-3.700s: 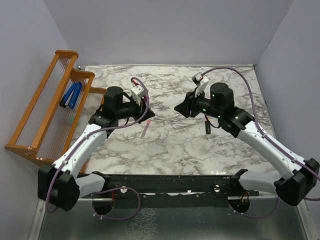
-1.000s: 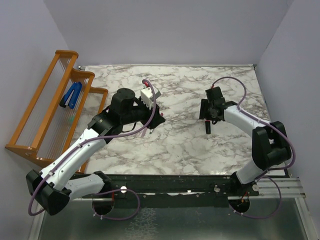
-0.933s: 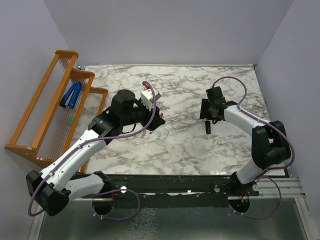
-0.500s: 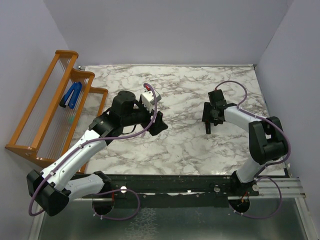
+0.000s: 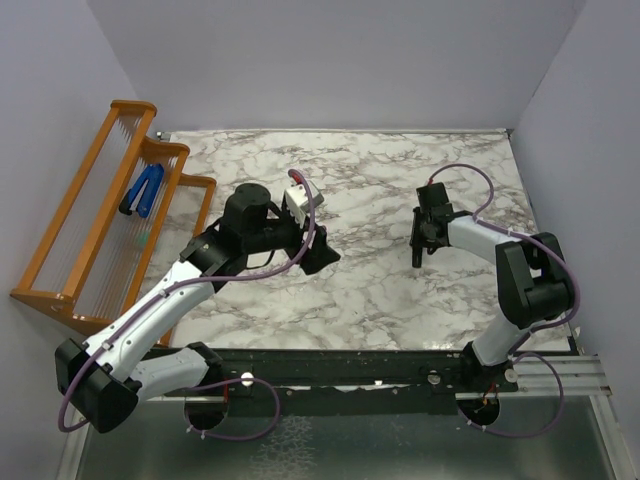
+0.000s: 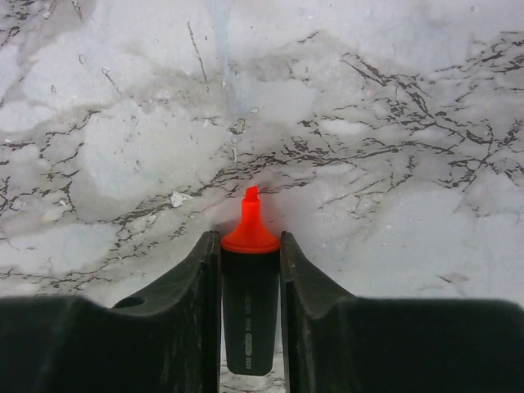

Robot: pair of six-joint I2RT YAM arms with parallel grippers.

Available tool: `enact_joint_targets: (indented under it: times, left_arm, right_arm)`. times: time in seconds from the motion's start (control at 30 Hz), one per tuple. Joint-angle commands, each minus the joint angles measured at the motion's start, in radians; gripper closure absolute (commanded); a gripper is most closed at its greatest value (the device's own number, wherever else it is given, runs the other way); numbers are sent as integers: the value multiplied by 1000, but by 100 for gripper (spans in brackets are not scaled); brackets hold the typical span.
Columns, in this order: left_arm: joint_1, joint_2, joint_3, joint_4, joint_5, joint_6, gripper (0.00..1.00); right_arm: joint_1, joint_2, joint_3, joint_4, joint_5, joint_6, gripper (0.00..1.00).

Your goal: Insert the pens into the pen caps

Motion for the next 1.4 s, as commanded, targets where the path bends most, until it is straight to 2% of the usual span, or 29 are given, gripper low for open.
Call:
enact_joint_targets:
  times: [0.0,0.17,0.4,0.47,0.53,0.7,0.83,0.93,1.13,1.37]
  left_arm:
    - [-4,-37,-55,113,94,0,1]
    - [-4,-52,-135,249,118,-90,1]
    - [-4,-21,-335,626,286,-311,1]
    - [-4,21,-342,644,312,-316,11]
    - [-5,65,-338,644,318,-314,15]
    - [-10,140,-316,653,210,-308,17]
    - [-18,233,-275,730,174,-364,21]
    - [-39,300,-231,794,150,-402,23]
    - [-87,404,-138,815,19,-411,27]
    - [-105,459,-85,839,-7,-446,30]
  right_arm:
    - [-5,19,-37,-25,-19,-8,81]
    - [-5,-3,-24,-35,-52,-7,99]
    - [-4,-165,2,-13,-131,-7,99]
    - [-4,-221,26,-32,-147,2,100]
    - [0,-276,48,-50,-157,14,100]
    - [19,-403,90,-80,-157,59,100]
    - [74,-462,115,-92,-191,105,100]
    - [142,-472,140,-110,-168,121,100]
    - [252,-452,152,-106,-90,144,100]
    - [288,-451,141,-87,-72,160,99]
